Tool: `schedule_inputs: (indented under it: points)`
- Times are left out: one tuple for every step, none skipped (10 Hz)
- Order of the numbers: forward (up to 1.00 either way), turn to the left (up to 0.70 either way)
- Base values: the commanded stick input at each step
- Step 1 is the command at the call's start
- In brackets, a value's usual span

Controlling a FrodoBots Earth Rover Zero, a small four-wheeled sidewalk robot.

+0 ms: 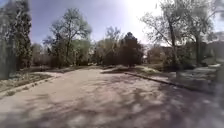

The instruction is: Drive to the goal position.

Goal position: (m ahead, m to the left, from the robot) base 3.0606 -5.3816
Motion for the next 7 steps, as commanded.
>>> schedule_inputs:
  points:
    - [0.00, -0.70]
    - [0.00, -0.70]
    - [0.00, -0.70]
    - [0.00, -0.70]
    - [0.44, -0.48]
    - [0.70, -0.35]
    - [0.70, -0.35]
